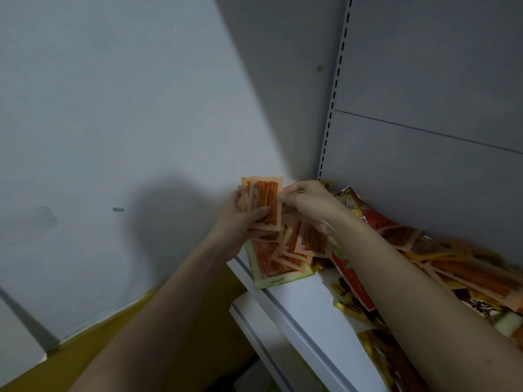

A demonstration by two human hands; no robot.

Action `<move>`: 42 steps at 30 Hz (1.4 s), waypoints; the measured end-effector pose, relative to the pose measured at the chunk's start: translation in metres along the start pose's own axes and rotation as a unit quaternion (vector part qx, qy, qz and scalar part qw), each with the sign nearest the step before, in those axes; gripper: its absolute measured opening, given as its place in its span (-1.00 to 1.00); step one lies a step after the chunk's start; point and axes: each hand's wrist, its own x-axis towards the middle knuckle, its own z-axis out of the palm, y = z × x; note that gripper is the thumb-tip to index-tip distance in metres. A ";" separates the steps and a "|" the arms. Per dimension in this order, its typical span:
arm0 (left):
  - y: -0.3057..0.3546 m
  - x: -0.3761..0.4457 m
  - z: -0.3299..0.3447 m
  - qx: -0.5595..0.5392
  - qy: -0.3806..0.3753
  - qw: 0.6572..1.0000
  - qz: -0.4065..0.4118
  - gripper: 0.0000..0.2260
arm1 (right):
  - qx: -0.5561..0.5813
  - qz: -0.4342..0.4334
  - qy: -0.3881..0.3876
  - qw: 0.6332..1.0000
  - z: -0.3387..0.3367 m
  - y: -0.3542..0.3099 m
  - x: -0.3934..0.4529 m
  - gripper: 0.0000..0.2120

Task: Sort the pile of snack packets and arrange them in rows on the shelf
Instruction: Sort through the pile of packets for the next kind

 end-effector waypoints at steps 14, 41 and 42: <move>-0.010 -0.009 -0.049 0.051 0.103 0.993 -0.014 -0.75 | -0.397 -0.043 0.070 0.914 0.050 0.047 0.034 -0.45; -0.022 0.017 0.000 -0.029 -0.002 1.000 -0.012 -0.61 | -0.420 0.004 0.093 0.903 -0.046 0.014 -0.015 -0.55; -0.024 0.018 -0.001 -0.026 0.001 1.000 -0.015 -0.60 | -0.433 0.017 0.082 0.898 -0.046 0.016 -0.019 -0.48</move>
